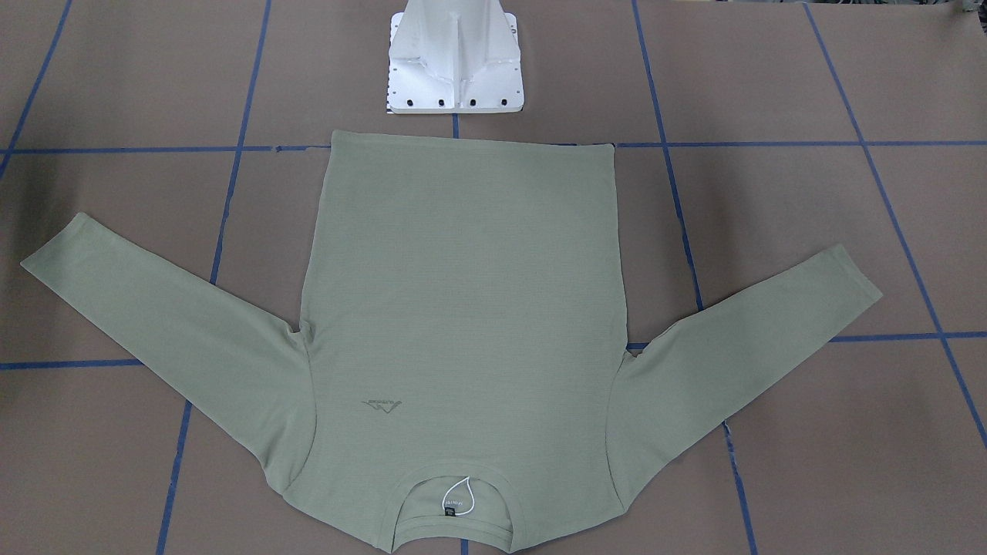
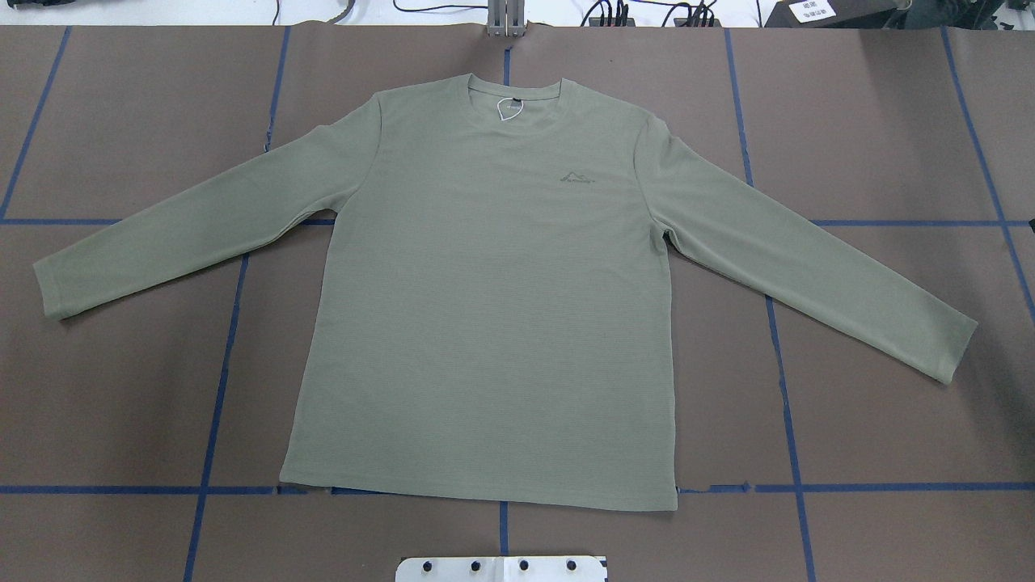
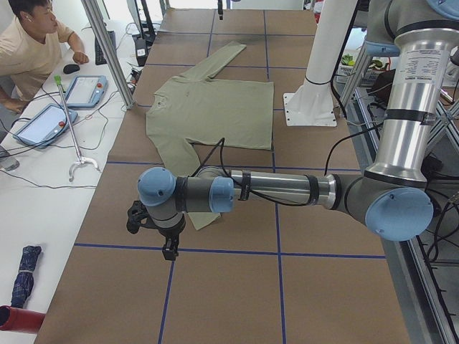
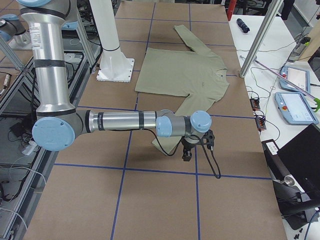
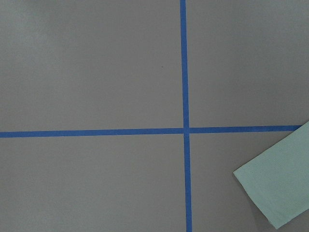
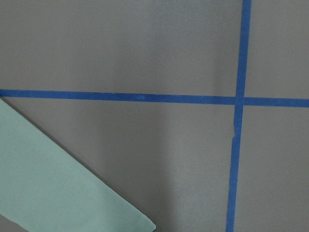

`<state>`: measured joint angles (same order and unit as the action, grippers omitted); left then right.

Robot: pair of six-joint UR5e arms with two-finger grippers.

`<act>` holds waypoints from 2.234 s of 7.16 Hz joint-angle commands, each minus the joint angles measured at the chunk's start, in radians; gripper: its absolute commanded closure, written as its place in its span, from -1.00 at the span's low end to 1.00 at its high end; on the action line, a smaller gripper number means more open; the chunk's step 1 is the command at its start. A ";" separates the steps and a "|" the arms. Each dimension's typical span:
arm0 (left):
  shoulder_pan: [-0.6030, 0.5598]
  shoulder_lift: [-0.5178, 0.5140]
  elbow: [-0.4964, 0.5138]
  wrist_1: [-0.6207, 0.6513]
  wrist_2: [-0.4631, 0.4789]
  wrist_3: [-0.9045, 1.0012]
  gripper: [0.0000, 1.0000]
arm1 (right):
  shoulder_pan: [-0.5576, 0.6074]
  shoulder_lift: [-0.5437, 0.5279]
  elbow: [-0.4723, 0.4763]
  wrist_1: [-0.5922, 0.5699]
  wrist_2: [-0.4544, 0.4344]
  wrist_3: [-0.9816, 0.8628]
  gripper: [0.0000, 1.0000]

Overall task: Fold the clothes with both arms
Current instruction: 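Move the right gripper toward the cuff of the sleeve nearest it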

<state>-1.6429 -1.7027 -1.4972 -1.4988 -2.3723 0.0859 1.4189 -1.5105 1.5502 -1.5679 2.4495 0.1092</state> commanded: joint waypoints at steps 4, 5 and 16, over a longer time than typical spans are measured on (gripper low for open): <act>0.002 0.005 0.031 -0.046 -0.002 0.000 -1.00 | 0.002 0.003 0.057 0.005 -0.001 -0.010 -1.00; 0.002 0.005 0.029 -0.046 -0.004 0.000 -1.00 | 0.000 0.006 0.059 0.005 0.002 -0.010 -1.00; 0.264 -0.008 -0.074 -0.754 -0.237 -0.712 -1.00 | -0.190 -0.088 -0.162 0.609 0.000 0.465 -0.99</act>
<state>-1.3936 -1.7104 -1.5679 -2.1831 -2.6092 -0.5540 1.2359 -1.5614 1.3952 -1.0276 2.4072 0.4923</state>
